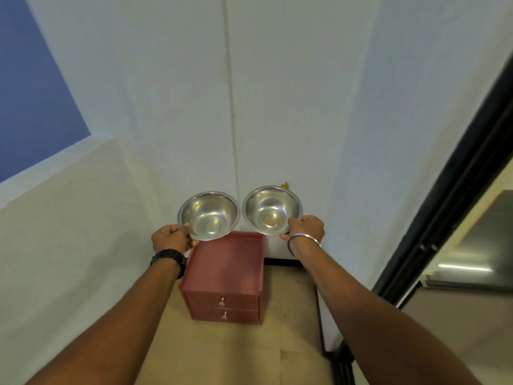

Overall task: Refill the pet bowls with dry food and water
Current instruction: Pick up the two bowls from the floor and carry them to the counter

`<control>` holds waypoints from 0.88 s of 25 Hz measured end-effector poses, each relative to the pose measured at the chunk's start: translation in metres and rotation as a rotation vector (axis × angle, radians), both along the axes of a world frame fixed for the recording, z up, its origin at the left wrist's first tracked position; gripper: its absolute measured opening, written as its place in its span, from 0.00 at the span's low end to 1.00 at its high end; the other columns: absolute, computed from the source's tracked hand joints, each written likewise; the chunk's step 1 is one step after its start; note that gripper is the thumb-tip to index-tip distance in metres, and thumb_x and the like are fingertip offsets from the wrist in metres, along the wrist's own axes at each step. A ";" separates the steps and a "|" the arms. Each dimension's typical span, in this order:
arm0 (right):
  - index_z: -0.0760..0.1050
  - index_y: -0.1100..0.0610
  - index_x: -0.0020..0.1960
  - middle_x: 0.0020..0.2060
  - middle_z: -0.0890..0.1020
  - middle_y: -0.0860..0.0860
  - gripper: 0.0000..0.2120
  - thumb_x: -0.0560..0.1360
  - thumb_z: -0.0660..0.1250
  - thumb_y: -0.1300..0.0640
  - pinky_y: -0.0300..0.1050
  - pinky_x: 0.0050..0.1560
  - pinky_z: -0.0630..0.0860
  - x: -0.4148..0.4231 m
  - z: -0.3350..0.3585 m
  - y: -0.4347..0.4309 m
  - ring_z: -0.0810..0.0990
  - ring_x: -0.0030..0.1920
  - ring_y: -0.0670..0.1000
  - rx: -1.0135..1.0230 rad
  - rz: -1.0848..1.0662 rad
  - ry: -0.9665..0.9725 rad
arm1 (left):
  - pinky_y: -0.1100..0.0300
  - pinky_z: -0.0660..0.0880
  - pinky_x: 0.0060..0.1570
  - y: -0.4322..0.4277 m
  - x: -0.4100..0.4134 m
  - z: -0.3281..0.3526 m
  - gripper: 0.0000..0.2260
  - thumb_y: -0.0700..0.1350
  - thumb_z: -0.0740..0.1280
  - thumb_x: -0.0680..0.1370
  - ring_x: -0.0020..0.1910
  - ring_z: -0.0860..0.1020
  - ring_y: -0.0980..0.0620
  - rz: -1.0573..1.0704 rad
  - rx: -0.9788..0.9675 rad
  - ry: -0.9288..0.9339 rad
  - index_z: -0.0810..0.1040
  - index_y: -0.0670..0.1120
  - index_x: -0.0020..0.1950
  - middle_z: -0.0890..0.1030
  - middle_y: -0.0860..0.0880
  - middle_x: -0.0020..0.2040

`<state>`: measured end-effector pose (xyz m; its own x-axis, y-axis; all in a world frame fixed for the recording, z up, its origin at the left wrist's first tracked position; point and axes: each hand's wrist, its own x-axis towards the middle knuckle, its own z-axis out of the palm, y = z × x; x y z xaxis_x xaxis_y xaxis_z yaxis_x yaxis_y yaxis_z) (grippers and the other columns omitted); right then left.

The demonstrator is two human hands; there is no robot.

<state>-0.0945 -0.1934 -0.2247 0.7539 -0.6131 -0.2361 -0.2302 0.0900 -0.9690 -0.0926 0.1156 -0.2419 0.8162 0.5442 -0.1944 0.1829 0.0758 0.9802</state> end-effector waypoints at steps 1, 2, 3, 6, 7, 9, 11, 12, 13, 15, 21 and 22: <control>0.72 0.61 0.35 0.33 0.80 0.55 0.13 0.68 0.76 0.68 0.63 0.35 0.88 -0.007 0.004 -0.007 0.86 0.28 0.60 0.017 -0.007 -0.015 | 0.51 0.84 0.40 -0.010 0.000 0.003 0.05 0.39 0.75 0.79 0.25 0.79 0.45 -0.026 -0.008 -0.014 0.82 0.38 0.46 0.82 0.40 0.33; 0.72 0.61 0.37 0.33 0.79 0.55 0.13 0.69 0.76 0.69 0.62 0.35 0.88 -0.010 0.007 -0.008 0.85 0.25 0.58 0.029 -0.009 -0.032 | 0.50 0.84 0.41 -0.010 0.001 0.001 0.05 0.39 0.75 0.79 0.25 0.79 0.45 -0.024 -0.002 -0.002 0.82 0.38 0.46 0.82 0.40 0.33; 0.73 0.61 0.38 0.34 0.80 0.56 0.12 0.70 0.76 0.70 0.61 0.35 0.88 -0.016 0.010 -0.015 0.85 0.25 0.57 0.050 -0.006 -0.034 | 0.51 0.84 0.40 -0.016 0.004 -0.003 0.05 0.39 0.75 0.79 0.24 0.79 0.46 -0.008 0.006 0.010 0.82 0.38 0.46 0.82 0.40 0.32; 0.74 0.61 0.39 0.37 0.81 0.58 0.12 0.72 0.76 0.71 0.56 0.35 0.88 -0.054 0.018 -0.055 0.86 0.30 0.61 0.065 -0.107 -0.009 | 0.55 0.80 0.35 -0.059 0.018 0.002 0.06 0.40 0.75 0.79 0.22 0.79 0.50 -0.144 0.042 -0.046 0.82 0.38 0.47 0.82 0.41 0.31; 0.74 0.61 0.39 0.37 0.81 0.58 0.12 0.72 0.76 0.71 0.56 0.36 0.88 -0.098 0.022 -0.096 0.87 0.32 0.62 0.073 -0.355 -0.027 | 0.55 0.80 0.35 -0.120 0.014 0.012 0.06 0.40 0.75 0.79 0.22 0.79 0.50 -0.337 0.024 -0.017 0.82 0.38 0.47 0.81 0.42 0.30; 0.74 0.61 0.38 0.38 0.81 0.60 0.12 0.73 0.76 0.71 0.58 0.37 0.88 -0.103 0.017 -0.118 0.88 0.35 0.65 0.088 -0.386 -0.044 | 0.52 0.83 0.39 -0.130 0.016 0.018 0.06 0.40 0.75 0.79 0.24 0.80 0.48 -0.393 0.036 -0.048 0.82 0.37 0.48 0.82 0.42 0.31; 0.75 0.62 0.37 0.39 0.83 0.62 0.12 0.73 0.76 0.70 0.58 0.37 0.88 -0.111 0.017 -0.122 0.88 0.36 0.65 0.039 -0.345 -0.026 | 0.48 0.85 0.44 -0.140 0.015 0.016 0.05 0.40 0.74 0.79 0.26 0.80 0.45 -0.374 0.074 -0.007 0.82 0.38 0.47 0.83 0.40 0.34; 0.75 0.62 0.37 0.40 0.83 0.63 0.12 0.73 0.76 0.70 0.57 0.35 0.88 -0.114 0.017 -0.122 0.88 0.35 0.64 0.028 -0.358 -0.021 | 0.48 0.85 0.45 -0.141 0.017 0.015 0.05 0.39 0.74 0.80 0.27 0.80 0.45 -0.387 0.055 -0.004 0.82 0.38 0.48 0.83 0.40 0.34; 0.76 0.63 0.39 0.41 0.84 0.63 0.10 0.73 0.76 0.69 0.55 0.33 0.87 -0.120 0.017 -0.123 0.88 0.35 0.63 0.046 -0.392 -0.027 | 0.48 0.85 0.44 -0.148 0.019 0.017 0.05 0.39 0.74 0.80 0.27 0.80 0.44 -0.424 0.047 -0.013 0.82 0.38 0.49 0.83 0.39 0.35; 0.79 0.65 0.44 0.44 0.84 0.64 0.06 0.72 0.75 0.69 0.50 0.29 0.86 -0.145 0.017 -0.128 0.88 0.37 0.63 0.070 -0.521 -0.061 | 0.50 0.85 0.43 -0.169 0.015 0.022 0.04 0.40 0.74 0.80 0.28 0.81 0.45 -0.526 0.045 -0.014 0.82 0.39 0.49 0.84 0.39 0.36; 0.81 0.66 0.51 0.43 0.84 0.61 0.06 0.74 0.73 0.69 0.50 0.30 0.86 -0.237 0.014 -0.136 0.86 0.36 0.58 0.080 -0.771 -0.100 | 0.51 0.86 0.42 -0.233 -0.006 0.016 0.04 0.39 0.74 0.79 0.27 0.81 0.46 -0.794 0.019 -0.035 0.83 0.38 0.50 0.85 0.38 0.37; 0.80 0.67 0.52 0.43 0.84 0.61 0.07 0.73 0.73 0.69 0.50 0.29 0.86 -0.251 0.011 -0.140 0.86 0.36 0.59 0.088 -0.815 -0.114 | 0.52 0.85 0.41 -0.245 -0.014 0.017 0.04 0.39 0.74 0.79 0.27 0.81 0.46 -0.836 0.019 -0.033 0.83 0.38 0.50 0.85 0.38 0.36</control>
